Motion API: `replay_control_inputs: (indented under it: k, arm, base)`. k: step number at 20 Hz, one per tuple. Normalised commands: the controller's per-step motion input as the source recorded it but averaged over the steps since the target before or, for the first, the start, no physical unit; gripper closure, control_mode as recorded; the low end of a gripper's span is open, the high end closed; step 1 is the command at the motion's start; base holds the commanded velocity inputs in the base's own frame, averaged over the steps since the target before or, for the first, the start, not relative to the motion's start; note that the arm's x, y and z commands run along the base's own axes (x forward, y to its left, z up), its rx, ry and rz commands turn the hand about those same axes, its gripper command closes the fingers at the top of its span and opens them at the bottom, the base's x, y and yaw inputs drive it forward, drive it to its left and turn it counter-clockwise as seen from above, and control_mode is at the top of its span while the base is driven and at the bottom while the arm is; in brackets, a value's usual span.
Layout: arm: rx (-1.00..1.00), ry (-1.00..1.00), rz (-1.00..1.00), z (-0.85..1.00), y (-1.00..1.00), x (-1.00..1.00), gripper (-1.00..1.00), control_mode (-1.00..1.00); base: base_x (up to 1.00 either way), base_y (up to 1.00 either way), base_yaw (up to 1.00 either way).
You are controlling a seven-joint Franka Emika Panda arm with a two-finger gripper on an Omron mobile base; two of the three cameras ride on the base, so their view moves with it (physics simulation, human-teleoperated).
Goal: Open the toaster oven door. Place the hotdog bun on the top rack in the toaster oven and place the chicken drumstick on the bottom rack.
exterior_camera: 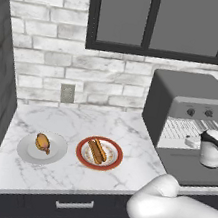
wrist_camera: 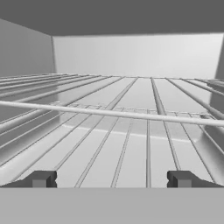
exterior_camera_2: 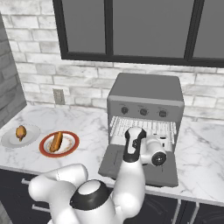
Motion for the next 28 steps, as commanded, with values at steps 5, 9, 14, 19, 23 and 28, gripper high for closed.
replay_control_inputs:
  k: [5, 9, 14, 19, 23, 28]
  arm:
    - [0.0, 0.0, 0.0, -0.04, 0.0, 0.22, -1.0, -1.0]
    - [0.0, 0.0, 0.0, -0.05, 0.0, 0.23, -1.0, -1.0]
    - [0.0, 0.0, 0.0, -0.18, 0.0, 0.1, -1.0, -1.0]
    - [0.0, 0.05, 0.0, -0.31, -0.04, -0.01, -1.0, -1.0]
    - [0.0, 0.05, -0.01, -0.36, 0.0, 0.0, -1.0, -1.0]
    - [0.0, 0.06, -0.03, -0.53, 0.0, -0.21, -1.0, -1.0]
  base:
    - [0.0, 0.0, 0.0]
    - [0.0, 0.0, 0.0]
    - [0.0, 0.0, 0.0]
    - [0.0, 0.0, 0.0]
    - [0.0, 0.0, 0.0]
    - [0.0, 0.0, 0.0]
